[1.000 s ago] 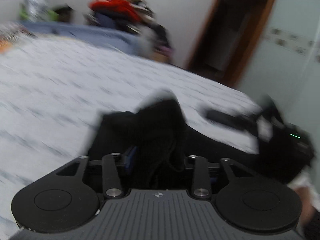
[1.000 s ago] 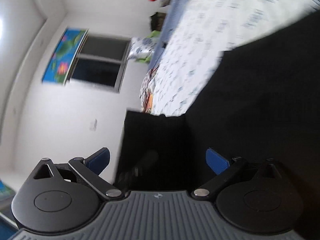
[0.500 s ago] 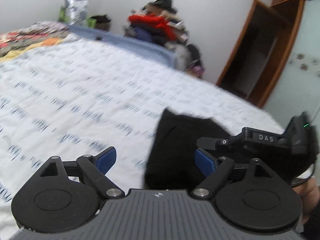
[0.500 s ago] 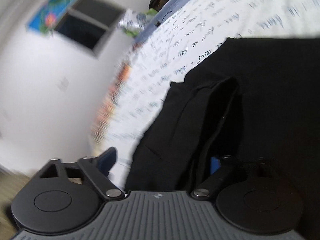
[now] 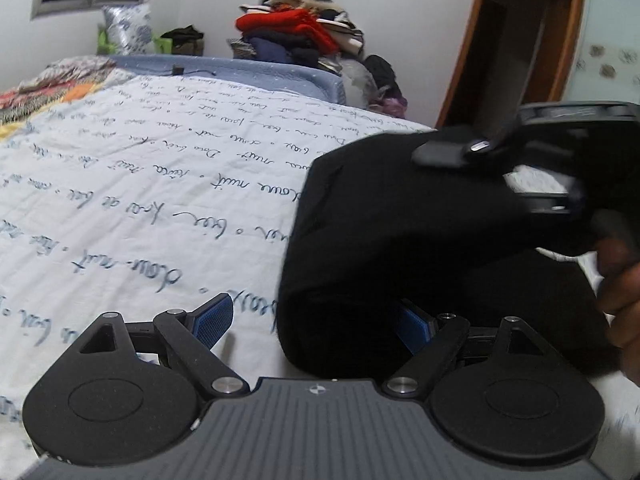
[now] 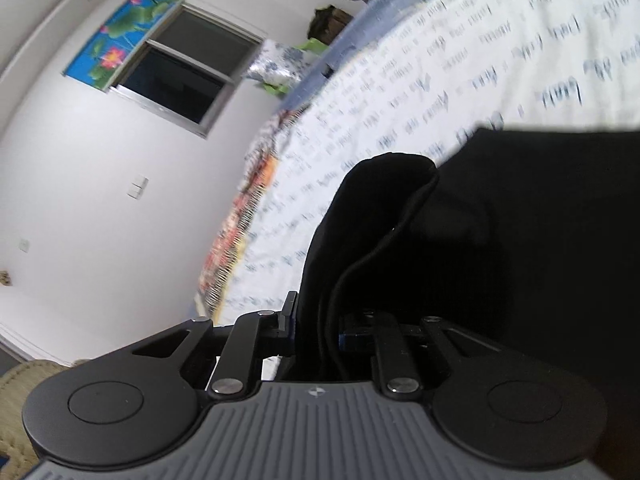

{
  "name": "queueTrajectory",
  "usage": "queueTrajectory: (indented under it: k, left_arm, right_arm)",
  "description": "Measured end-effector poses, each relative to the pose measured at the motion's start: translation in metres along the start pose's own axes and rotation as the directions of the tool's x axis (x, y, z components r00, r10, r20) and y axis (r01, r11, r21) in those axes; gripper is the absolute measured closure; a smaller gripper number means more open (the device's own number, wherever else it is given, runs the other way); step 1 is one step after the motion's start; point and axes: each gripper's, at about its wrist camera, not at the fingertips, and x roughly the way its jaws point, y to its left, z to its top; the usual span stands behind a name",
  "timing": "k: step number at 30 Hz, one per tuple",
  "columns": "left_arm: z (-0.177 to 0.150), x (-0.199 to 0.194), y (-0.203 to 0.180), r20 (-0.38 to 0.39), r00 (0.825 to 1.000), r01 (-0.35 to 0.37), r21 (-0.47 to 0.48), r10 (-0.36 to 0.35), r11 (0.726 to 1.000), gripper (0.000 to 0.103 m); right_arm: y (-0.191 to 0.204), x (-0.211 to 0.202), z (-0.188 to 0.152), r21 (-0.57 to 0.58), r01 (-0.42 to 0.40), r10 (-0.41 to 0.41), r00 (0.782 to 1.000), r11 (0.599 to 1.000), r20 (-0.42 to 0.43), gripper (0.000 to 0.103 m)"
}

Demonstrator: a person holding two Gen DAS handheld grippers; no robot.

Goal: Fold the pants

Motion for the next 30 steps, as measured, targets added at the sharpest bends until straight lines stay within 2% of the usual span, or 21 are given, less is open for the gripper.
queueTrajectory:
  k: [2,4,8,11,13,16,19,20,22,23,27,30]
  left_arm:
    - [0.004,0.004,-0.004,-0.003,1.0,0.006,-0.044,-0.006,0.999,0.016]
    - [0.006,0.005,-0.012,-0.005,0.999,0.041,-0.063,-0.041,0.997,0.016]
    - [0.003,-0.003,-0.041,0.02,0.992,0.123,0.017,-0.123,0.992,0.014]
    - [-0.007,-0.002,-0.062,0.011,0.987,0.162,0.065,-0.163,0.985,0.011]
    - [-0.016,0.007,-0.072,-0.026,0.985,0.175,0.089,-0.173,0.98,0.011]
    - [-0.031,0.021,-0.089,-0.076,0.988,0.143,0.135,-0.133,0.98,0.011]
    - [-0.037,0.023,-0.098,-0.056,0.993,0.115,0.185,-0.106,0.976,0.011]
    - [-0.036,0.024,-0.098,-0.057,0.994,0.105,0.181,-0.096,0.978,0.017]
    - [-0.032,0.024,-0.092,-0.064,0.993,0.104,0.14,-0.096,0.985,0.038]
    - [-0.029,0.024,-0.088,-0.077,0.99,0.126,0.119,-0.117,0.985,0.052]
    - [-0.03,0.023,-0.089,-0.083,0.991,0.11,0.114,-0.101,0.987,0.057]
    - [-0.042,0.024,-0.092,-0.048,0.995,0.093,0.136,-0.087,0.986,0.057]
  right_arm:
    - [0.005,-0.015,0.008,-0.007,-0.024,0.024,0.999,1.0,0.021,0.087]
    - [0.008,-0.032,0.016,-0.012,-0.04,0.041,0.998,0.999,0.044,0.087]
    - [-0.004,-0.081,0.023,0.004,-0.032,0.032,0.996,0.999,0.084,0.087]
    - [-0.021,-0.127,0.021,0.005,0.027,-0.028,0.992,1.0,0.122,0.087]
    - [-0.042,-0.154,0.016,0.048,0.066,-0.072,0.986,0.997,0.153,0.087]
    - [-0.082,-0.182,0.004,0.137,0.14,-0.163,0.971,0.981,0.177,0.087]
    - [-0.122,-0.192,-0.011,0.228,0.182,-0.222,0.961,0.957,0.164,0.087]
    - [-0.131,-0.192,-0.016,0.252,0.182,-0.226,0.961,0.951,0.159,0.087]
    - [-0.135,-0.189,-0.022,0.268,0.157,-0.208,0.963,0.95,0.172,0.087]
    - [-0.133,-0.19,-0.022,0.259,0.139,-0.191,0.964,0.956,0.186,0.088]
    - [-0.12,-0.205,-0.019,0.208,0.069,-0.121,0.962,0.976,0.244,0.088]
    - [-0.141,-0.21,-0.021,0.25,0.119,-0.178,0.957,0.961,0.229,0.088]
